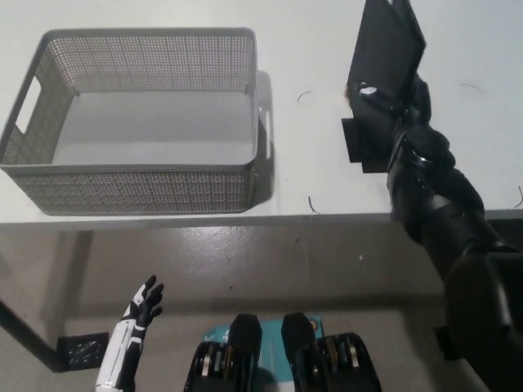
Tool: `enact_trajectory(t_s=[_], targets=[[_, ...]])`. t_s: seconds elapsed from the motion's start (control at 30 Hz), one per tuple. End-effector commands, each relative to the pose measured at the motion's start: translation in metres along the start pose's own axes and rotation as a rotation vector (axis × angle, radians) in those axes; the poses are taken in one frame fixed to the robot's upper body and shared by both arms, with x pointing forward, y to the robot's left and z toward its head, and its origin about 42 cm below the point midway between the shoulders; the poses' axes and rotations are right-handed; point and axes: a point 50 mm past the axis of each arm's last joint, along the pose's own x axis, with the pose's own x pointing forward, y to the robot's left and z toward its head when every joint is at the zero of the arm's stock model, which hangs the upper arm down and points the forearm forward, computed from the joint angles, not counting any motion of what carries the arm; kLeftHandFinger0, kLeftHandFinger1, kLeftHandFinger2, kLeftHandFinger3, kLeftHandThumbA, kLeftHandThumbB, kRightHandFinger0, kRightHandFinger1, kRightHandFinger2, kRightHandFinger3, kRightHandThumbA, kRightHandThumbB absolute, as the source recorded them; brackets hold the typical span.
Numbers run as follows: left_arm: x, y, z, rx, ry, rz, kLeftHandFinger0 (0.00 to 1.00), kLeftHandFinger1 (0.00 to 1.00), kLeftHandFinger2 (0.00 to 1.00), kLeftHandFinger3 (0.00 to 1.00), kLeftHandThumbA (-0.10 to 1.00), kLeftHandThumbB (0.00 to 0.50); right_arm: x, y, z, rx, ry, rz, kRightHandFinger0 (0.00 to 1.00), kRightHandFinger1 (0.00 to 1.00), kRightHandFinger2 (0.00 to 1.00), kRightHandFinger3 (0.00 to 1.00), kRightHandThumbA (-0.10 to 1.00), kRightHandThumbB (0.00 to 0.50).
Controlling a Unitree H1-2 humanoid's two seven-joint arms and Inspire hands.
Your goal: A notebook is kept standing on the table on the right hand side and a container is kept on the left hand side and the robot uses its right hand to grab the notebook and places it in the container
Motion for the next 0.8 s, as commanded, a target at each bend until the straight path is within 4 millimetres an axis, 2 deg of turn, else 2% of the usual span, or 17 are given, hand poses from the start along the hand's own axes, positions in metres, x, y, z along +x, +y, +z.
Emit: enact_trajectory(t_s=[0.0,0.07,0.13,0.17,0.23,0.37,0.4,0.43,0.47,0.53,0.57,0.6,0.7,0.73,0.77], targets=[[0.001,0.004,0.01,0.0,-0.05,0.009,1.0,1.0,1.0,1.0,1.0,0.277,0.0,0.008,0.016,0.123,-0.073,-0.016,0.0,0.29,0.69,0.63,-0.1,0.168],[0.001,0.004,0.006,0.002,-0.047,-0.001,1.0,1.0,1.0,1.0,1.0,0.298,0.001,0.005,0.017,0.179,-0.082,-0.013,0.03,0.41,0.78,0.77,-0.1,0.149],[-0.001,0.005,0.005,0.0,-0.044,-0.007,1.0,1.0,1.0,1.0,1.0,0.305,0.0,0.004,0.016,0.207,-0.092,-0.014,0.01,0.4,0.76,0.74,-0.1,0.151],[-0.001,0.004,0.004,-0.008,-0.046,-0.007,1.0,1.0,1.0,1.0,1.0,0.298,0.0,0.005,0.019,0.243,-0.102,-0.014,0.0,0.38,0.75,0.72,-0.1,0.128],[-0.004,0.004,0.003,-0.007,-0.039,-0.007,1.0,1.0,1.0,1.0,1.0,0.307,0.0,0.007,0.024,0.266,-0.11,-0.01,0.0,0.35,0.73,0.68,-0.1,0.124],[-0.008,0.003,0.0,0.008,-0.028,-0.006,1.0,1.0,1.0,1.0,1.0,0.305,0.0,0.017,0.04,0.35,-0.127,0.01,0.0,0.33,0.77,0.75,-0.1,0.113],[-0.008,0.003,-0.001,0.012,-0.027,-0.002,1.0,1.0,1.0,1.0,1.0,0.304,0.0,0.022,0.048,0.382,-0.134,0.02,0.0,0.32,0.79,0.87,-0.1,0.116],[-0.008,0.003,-0.002,0.011,-0.027,-0.001,1.0,1.0,1.0,1.0,1.0,0.295,-0.004,0.034,0.066,0.429,-0.184,0.063,0.0,0.29,0.77,0.85,-0.1,0.109],[-0.009,0.003,-0.002,0.012,-0.026,-0.002,1.0,1.0,1.0,1.0,1.0,0.294,-0.006,0.04,0.076,0.441,-0.208,0.084,0.0,0.24,0.77,0.82,-0.1,0.098],[-0.01,0.003,-0.002,0.01,-0.023,-0.001,1.0,1.0,1.0,1.0,1.0,0.288,-0.017,0.057,0.102,0.48,-0.263,0.127,0.0,0.18,0.76,0.89,-0.1,0.098],[-0.01,0.002,-0.002,0.011,-0.022,-0.001,1.0,1.0,1.0,1.0,1.0,0.287,-0.021,0.061,0.11,0.474,-0.297,0.156,0.0,0.19,0.75,0.88,-0.1,0.082],[-0.01,0.002,-0.001,0.014,-0.021,-0.004,1.0,1.0,1.0,1.0,1.0,0.284,-0.032,0.071,0.128,0.479,-0.339,0.205,0.0,0.19,0.74,0.85,-0.1,0.097],[-0.011,0.002,-0.003,0.015,-0.017,-0.004,1.0,1.0,1.0,1.0,1.0,0.296,-0.052,0.089,0.155,0.495,-0.416,0.284,0.0,0.19,0.72,0.81,-0.1,0.102],[-0.011,0.003,-0.003,0.024,-0.018,-0.007,1.0,1.0,1.0,1.0,1.0,0.297,-0.06,0.096,0.164,0.513,-0.44,0.323,0.0,0.19,0.7,0.81,-0.1,0.073],[-0.013,0.001,-0.004,0.017,-0.016,-0.014,1.0,1.0,1.0,1.0,1.0,0.29,-0.072,0.106,0.176,0.508,-0.467,0.351,0.0,0.21,0.7,0.81,-0.1,0.07]])
